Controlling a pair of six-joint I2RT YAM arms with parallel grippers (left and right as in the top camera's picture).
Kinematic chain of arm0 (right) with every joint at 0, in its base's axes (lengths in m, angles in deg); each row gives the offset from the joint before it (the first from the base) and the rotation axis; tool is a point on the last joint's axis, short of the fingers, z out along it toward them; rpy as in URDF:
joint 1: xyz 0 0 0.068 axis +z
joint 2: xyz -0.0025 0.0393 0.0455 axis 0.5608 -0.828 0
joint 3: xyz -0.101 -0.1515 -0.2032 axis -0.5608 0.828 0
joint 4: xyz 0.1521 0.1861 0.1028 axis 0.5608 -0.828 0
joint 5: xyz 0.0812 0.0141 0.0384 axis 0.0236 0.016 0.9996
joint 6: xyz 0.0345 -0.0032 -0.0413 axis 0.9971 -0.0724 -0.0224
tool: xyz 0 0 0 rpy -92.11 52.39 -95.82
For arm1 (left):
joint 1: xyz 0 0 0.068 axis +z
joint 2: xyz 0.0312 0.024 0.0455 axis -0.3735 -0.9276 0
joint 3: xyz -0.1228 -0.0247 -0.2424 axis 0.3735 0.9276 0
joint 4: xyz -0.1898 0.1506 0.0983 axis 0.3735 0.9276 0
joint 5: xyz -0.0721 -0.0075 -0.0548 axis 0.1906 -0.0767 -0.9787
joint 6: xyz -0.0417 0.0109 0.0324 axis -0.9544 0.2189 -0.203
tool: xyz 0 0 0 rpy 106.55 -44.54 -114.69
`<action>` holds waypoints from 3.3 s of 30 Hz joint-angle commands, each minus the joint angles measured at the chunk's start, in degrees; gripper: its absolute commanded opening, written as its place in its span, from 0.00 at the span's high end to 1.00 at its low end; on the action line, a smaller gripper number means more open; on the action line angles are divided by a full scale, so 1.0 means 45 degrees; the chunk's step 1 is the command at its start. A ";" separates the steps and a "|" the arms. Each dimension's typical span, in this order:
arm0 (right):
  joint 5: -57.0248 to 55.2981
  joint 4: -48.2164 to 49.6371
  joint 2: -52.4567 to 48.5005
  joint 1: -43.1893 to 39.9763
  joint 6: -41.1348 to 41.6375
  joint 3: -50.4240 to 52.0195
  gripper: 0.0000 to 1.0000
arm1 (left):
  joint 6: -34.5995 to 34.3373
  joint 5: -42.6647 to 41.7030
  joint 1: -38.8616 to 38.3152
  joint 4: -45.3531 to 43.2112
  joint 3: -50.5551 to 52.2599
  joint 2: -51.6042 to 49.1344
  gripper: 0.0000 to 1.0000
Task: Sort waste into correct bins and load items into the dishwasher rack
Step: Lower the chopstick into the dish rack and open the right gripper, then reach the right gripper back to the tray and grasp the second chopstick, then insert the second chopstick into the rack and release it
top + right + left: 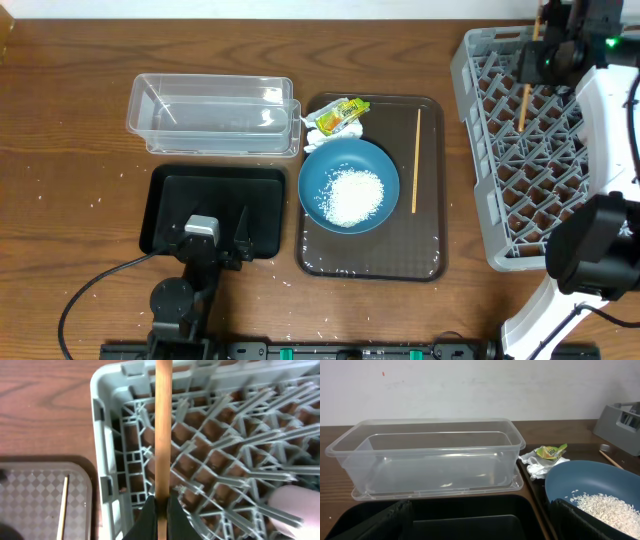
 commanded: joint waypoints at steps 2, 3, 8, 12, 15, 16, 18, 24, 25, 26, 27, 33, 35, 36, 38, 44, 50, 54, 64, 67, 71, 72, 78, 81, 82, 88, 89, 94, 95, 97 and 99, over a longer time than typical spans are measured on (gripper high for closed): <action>0.1409 0.0427 -0.0282 0.0024 -0.0243 0.0957 0.99 | 0.0029 -0.0185 0.0068 0.0418 0.0223 0.0010 0.10; 0.1574 0.0554 -0.0282 0.0034 -0.0238 0.1127 0.99 | 0.0029 -0.0180 0.0068 0.0418 0.0223 0.0010 0.10; 0.1734 0.1020 -0.0282 0.0141 -0.0243 0.1773 0.88 | 0.0034 -0.0185 0.0068 0.0418 0.0223 0.0010 0.10; 0.1739 0.1059 -0.0282 0.0189 -0.0233 0.1812 0.57 | 0.0029 -0.0180 0.0068 0.0418 0.0223 0.0010 0.10; 0.1758 0.0981 -0.0243 0.0194 -0.0068 0.1783 0.37 | 0.0029 -0.0180 0.0068 0.0418 0.0223 0.0010 0.10; 0.1836 0.0884 -0.0189 0.0194 0.0083 0.1773 0.32 | 0.0029 -0.0180 0.0068 0.0418 0.0223 0.0010 0.10; 0.2385 0.0563 -0.0034 0.0194 0.0160 0.1710 0.31 | 0.0029 -0.0180 0.0068 0.0418 0.0223 0.0010 0.10; 0.3978 -0.0223 0.0695 0.0432 0.0772 0.1681 0.30 | 0.0029 -0.0180 0.0068 0.0418 0.0223 0.0010 0.10; 0.3978 -0.0355 0.0753 0.0554 0.1088 0.1681 0.30 | 0.0034 -0.0180 0.0068 0.0418 0.0223 0.0010 0.10; 0.3978 -0.0491 0.0777 0.0690 0.1297 0.1685 0.30 | 0.0034 -0.0180 0.0068 0.0418 0.0223 0.0010 0.10; 0.3978 -0.0646 0.0777 0.0884 0.1462 0.1685 0.30 | 0.0029 -0.0185 0.0068 0.0418 0.0223 0.0010 0.10; 0.2526 -0.1117 0.0549 0.2521 0.2594 0.2001 0.41 | 0.0029 -0.0180 0.0068 0.0418 0.0223 0.0010 0.10; 0.1384 -0.0928 0.0413 0.3133 0.3259 0.2268 0.46 | 0.0029 -0.0180 0.0068 0.0418 0.0223 0.0010 0.10; 0.0782 -0.0816 0.0355 0.3419 0.3643 0.2433 0.48 | 0.0029 -0.0180 0.0068 0.0418 0.0223 0.0010 0.10; -0.0500 -0.0476 0.0170 0.4051 0.4488 0.2905 0.49 | 0.0029 -0.0180 0.0068 0.0418 0.0223 0.0010 0.10; -0.2798 0.1044 -0.0593 0.5294 0.6096 0.4425 0.50 | 0.0029 -0.0180 0.0068 0.0418 0.0223 0.0010 0.10; -0.2973 0.1467 -0.1467 0.5537 0.6547 0.4784 0.53 | 0.0034 -0.0180 0.0068 0.0418 0.0223 0.0010 0.10; -0.2477 0.1734 -0.2006 0.5527 0.6591 0.4784 0.57 | 0.0029 -0.0180 0.0068 0.0418 0.0223 0.0010 0.10; -0.1491 0.1486 -0.1977 0.5445 0.6591 0.4415 0.99 | 0.0029 -0.0180 0.0068 0.0418 0.0223 0.0010 0.10; -0.1559 0.0869 -0.1413 0.5119 0.6426 0.3667 0.99 | 0.0029 -0.0180 0.0068 0.0418 0.0223 0.0010 0.10; -0.1554 0.0131 -0.0311 0.4124 0.5066 0.2055 0.99 | 0.0034 -0.0180 0.0068 0.0418 0.0223 0.0010 0.10; -0.1520 0.0063 -0.0058 0.3837 0.4575 0.1685 0.99 | 0.0029 -0.0180 0.0068 0.0418 0.0223 0.0010 0.10; -0.0937 0.0287 0.1209 0.1957 0.1166 0.0398 0.99 | 0.0034 -0.0185 0.0068 0.0418 0.0223 0.0010 0.10; -0.0719 0.0515 0.1297 0.1195 0.0189 0.0403 0.99 | 0.0029 -0.0180 0.0068 0.0418 0.0223 0.0010 0.10; -0.0597 0.0500 0.1224 0.0967 -0.0005 0.0408 0.99 | 0.0034 -0.0180 0.0068 0.0418 0.0223 0.0010 0.10; 0.0471 0.0690 0.0578 0.0219 -0.0359 0.0714 0.99 | 0.0034 -0.0180 0.0068 0.0418 0.0223 0.0010 0.10; 0.0651 0.0733 0.0408 0.0180 -0.0442 0.0763 0.99 | 0.0029 -0.0180 0.0068 0.0418 0.0223 0.0010 0.10; 0.1345 0.0850 -0.0432 0.0253 -0.0481 0.0772 0.96 | 0.0029 -0.0180 0.0068 0.0418 0.0223 0.0010 0.10; 0.1355 0.0865 -0.0510 0.0282 -0.0481 0.0772 0.92 | 0.0029 -0.0180 0.0068 0.0418 0.0223 0.0010 0.10; 0.1355 0.0869 -0.0651 0.0335 -0.0481 0.0772 0.80 | 0.0034 -0.0180 0.0068 0.0418 0.0223 0.0010 0.10; 0.1365 0.0855 -0.0665 0.0359 -0.0476 0.0772 0.73 | 0.0029 -0.0180 0.0068 0.0418 0.0223 0.0010 0.10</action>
